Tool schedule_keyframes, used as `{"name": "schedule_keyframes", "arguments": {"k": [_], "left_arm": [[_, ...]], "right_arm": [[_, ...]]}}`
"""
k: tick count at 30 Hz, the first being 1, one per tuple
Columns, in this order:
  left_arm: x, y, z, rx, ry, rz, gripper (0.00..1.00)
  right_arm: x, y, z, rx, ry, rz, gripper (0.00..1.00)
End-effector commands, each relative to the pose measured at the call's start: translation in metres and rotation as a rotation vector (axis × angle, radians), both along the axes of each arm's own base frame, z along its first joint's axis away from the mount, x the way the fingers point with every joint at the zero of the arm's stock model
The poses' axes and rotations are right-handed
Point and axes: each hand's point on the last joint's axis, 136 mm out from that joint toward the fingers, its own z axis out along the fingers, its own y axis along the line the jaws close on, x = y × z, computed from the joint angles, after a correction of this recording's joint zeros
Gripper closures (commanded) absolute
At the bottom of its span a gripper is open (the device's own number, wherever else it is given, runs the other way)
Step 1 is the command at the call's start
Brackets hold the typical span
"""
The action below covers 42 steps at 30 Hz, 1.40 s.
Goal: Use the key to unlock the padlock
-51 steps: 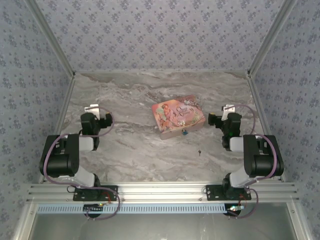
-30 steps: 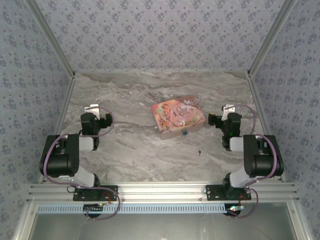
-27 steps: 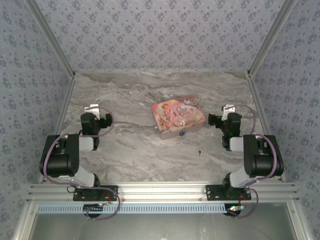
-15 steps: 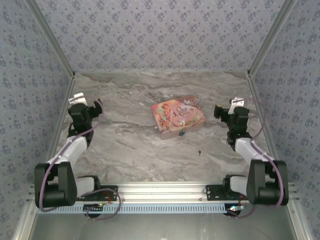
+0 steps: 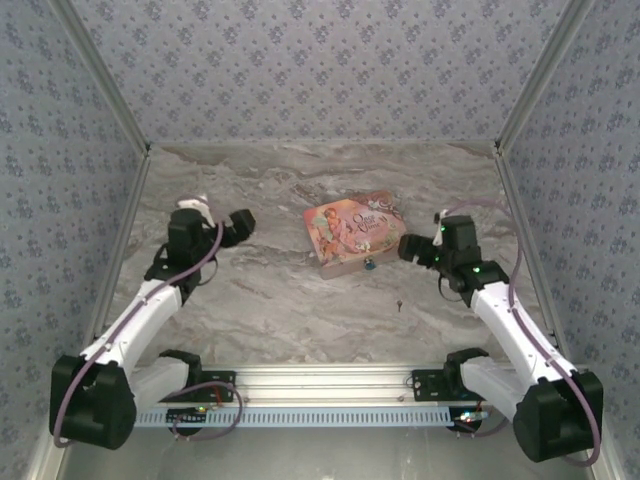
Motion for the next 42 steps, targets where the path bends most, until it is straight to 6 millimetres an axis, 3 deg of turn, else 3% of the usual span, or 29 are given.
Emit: {"name": "schedule_keyframes", "arguments": {"k": [1,7,14,20,31,42], "left_arm": [[-0.018,-0.038,-0.005,-0.097,0.039,-0.088,0.01],[-0.028,-0.079,-0.020,-0.125,0.064,-0.167,0.00],[-0.024,-0.094,-0.020,-0.113,0.059,-0.191,0.00],[-0.026,-0.096,-0.019,-0.099,0.054,-0.194,0.01],[-0.025,-0.095,-0.016,-0.093,0.051,-0.188,0.01],[-0.024,-0.095,-0.017,-0.084,0.059,-0.183,0.00]], "right_arm": [[-0.042,0.023,-0.033,0.043,0.185,0.023,0.12],[-0.064,0.037,-0.068,-0.020,0.289,0.037,0.28],[-0.076,0.028,-0.093,-0.193,0.417,0.030,0.48],[-0.073,0.030,-0.104,-0.255,0.461,0.048,0.61],[-0.063,0.028,-0.109,-0.338,0.490,0.057,0.68],[-0.069,0.035,-0.120,-0.324,0.541,0.090,0.71]]}}
